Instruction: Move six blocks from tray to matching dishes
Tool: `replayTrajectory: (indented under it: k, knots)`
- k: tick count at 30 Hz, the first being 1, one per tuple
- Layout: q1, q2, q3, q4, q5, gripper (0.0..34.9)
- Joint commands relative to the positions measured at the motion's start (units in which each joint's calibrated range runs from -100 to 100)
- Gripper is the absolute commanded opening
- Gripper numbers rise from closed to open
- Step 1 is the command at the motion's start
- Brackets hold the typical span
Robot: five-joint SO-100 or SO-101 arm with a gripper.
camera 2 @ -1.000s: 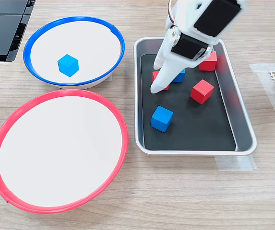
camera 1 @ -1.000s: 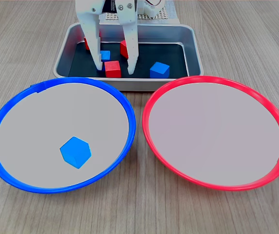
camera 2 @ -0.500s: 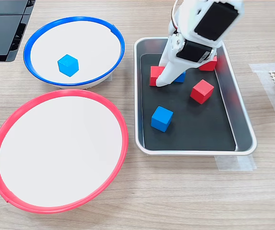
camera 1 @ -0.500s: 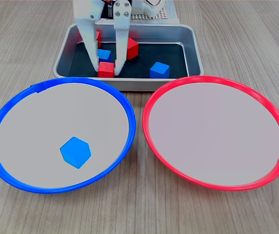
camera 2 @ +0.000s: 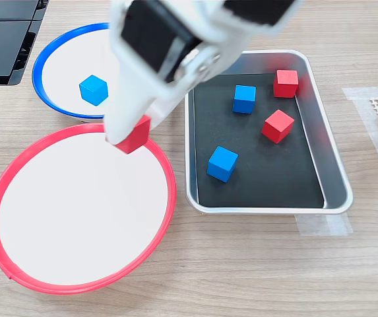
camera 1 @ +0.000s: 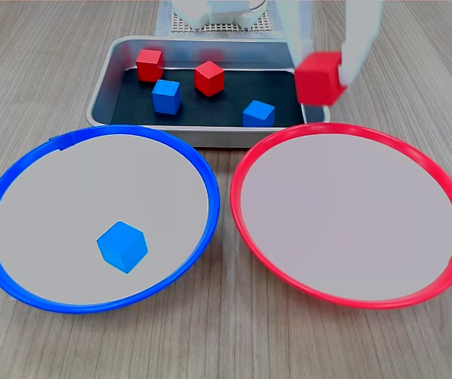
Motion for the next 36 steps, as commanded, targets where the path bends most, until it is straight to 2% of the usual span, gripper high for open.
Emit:
replayTrajectory:
  k: [1,2,5,6,9,10,11,12,13,16,18,21,22,25,26,27,28,32,36]
  knots:
    - [-2.03,9.34,-6.23,-4.81,-3.47,0.7]
    - [-2.31,11.13,-6.23,-5.47,-3.13,4.9]
    - [-2.50,14.54,-5.50,-6.87,-1.66,22.9]
    - [-2.50,14.71,-5.41,-6.87,-1.66,22.7]
    - [-2.13,13.60,-5.68,-4.23,-1.71,18.9]
    - [-1.94,12.41,-5.68,-2.66,-1.71,15.8]
    - [-1.75,10.62,-5.32,-0.76,-1.61,8.4]
    - [-1.28,8.66,-5.13,1.47,-1.61,2.6]
    - [-0.71,6.10,-4.68,4.52,-1.32,0.3]
    - [2.30,-2.77,0.24,14.01,1.95,0.3]
    - [4.56,-7.63,6.34,15.83,4.54,0.3]
    - [8.13,-14.63,21.18,11.70,9.18,0.6]
    - [9.45,-16.84,28.00,7.82,11.09,3.7]
    - [10.02,-17.44,33.46,3.53,12.01,9.1]
    - [10.02,-17.19,34.83,2.21,12.21,12.1]
    - [9.64,-16.59,36.10,0.72,12.36,16.7]
    - [9.07,-15.65,36.47,-0.35,12.36,17.7]
    - [6.63,-11.30,34.92,-3.24,10.79,17.5]
    - [5.69,-7.72,32.10,-3.16,10.35,17.6]
